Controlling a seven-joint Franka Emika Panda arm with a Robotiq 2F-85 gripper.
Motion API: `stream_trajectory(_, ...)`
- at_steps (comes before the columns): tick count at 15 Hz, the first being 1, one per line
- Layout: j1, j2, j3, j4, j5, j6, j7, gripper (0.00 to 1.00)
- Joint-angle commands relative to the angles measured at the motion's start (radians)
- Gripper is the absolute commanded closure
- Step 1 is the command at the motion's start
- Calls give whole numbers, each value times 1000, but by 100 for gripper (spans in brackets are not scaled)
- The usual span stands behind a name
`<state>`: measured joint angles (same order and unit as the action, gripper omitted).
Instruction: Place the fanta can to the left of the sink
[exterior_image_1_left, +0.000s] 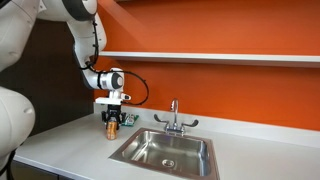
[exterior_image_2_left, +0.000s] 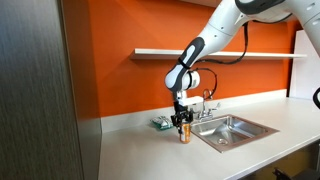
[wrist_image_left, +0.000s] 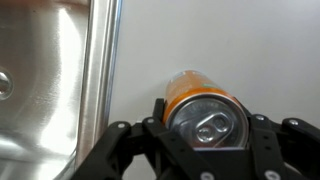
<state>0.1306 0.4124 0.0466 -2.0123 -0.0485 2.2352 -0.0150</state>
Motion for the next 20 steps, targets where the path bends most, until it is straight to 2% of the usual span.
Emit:
stream_trajectory(1, -9, -8, 13, -6, -16, 5, -19, 62)
stream_trajectory(4, -10, -7, 14, -9, -15, 6, -25, 62)
stream_trajectory(5, -9, -7, 14, -11, -17, 7, -26, 12)
stream_trajectory(6, -9, -9, 14, -12, -17, 6, -27, 10)
stream_trajectory(8, -10, -14, 15, -13, -15, -3, -26, 0)
stream_trajectory(20, -22, -120, 7, -40, -8, -3, -10, 0)
